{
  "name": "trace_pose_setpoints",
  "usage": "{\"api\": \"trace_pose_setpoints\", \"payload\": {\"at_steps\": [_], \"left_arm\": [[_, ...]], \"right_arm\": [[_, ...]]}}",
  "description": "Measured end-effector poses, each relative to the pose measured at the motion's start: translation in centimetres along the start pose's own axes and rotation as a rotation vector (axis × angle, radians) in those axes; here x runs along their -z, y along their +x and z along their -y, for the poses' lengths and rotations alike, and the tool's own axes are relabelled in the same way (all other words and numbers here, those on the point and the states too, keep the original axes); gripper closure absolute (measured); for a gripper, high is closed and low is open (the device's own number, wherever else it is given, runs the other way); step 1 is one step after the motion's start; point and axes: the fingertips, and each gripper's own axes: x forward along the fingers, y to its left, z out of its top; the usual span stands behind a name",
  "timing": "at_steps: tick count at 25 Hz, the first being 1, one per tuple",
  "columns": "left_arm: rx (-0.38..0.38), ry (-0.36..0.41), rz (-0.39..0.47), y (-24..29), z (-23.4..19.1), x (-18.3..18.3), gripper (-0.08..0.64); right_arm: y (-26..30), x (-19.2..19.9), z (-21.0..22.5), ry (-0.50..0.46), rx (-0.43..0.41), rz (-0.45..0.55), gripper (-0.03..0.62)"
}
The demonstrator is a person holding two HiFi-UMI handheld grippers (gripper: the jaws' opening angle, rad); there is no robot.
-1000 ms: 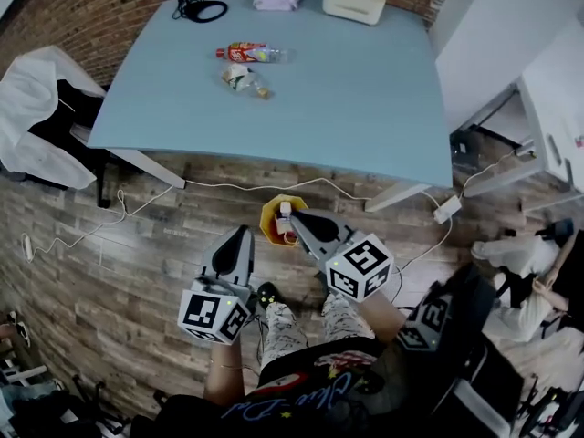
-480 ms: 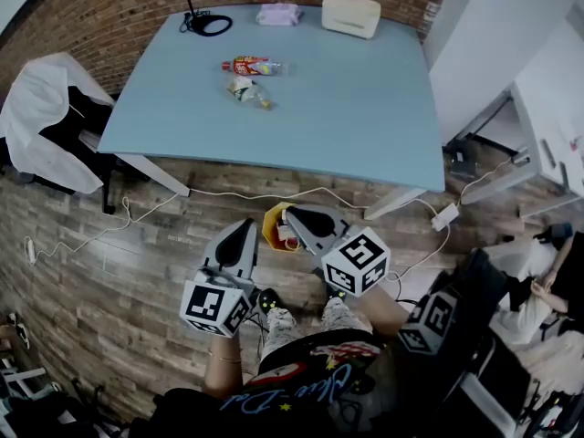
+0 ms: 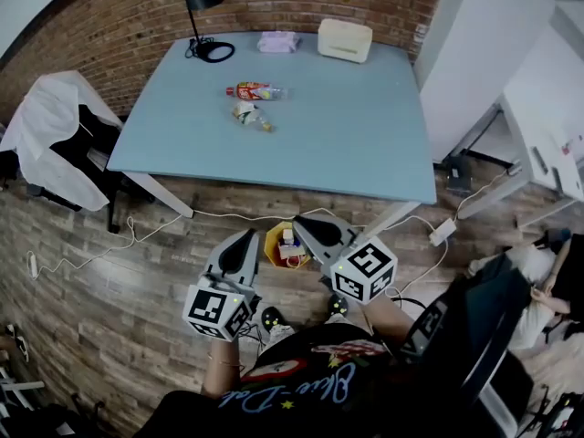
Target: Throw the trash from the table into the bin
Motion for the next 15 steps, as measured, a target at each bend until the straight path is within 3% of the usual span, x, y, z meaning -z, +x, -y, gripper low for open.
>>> {"api": "trace_pose_setpoints", "payload": {"at_steps": [6, 15], "left_arm": [[0.027, 0.058, 0.019, -0.6, -0.3, -1.3, 0.552], [0.03, 0.09, 0.012, -3.6, -4.4, -1.7, 0.552]], "right_arm": [[-1.0, -1.7, 0.0, -0.037, 0.042, 0.039, 0.584], [0.8, -2.8, -2.4, -0.061, 0.088, 0.095, 0.584]]}}
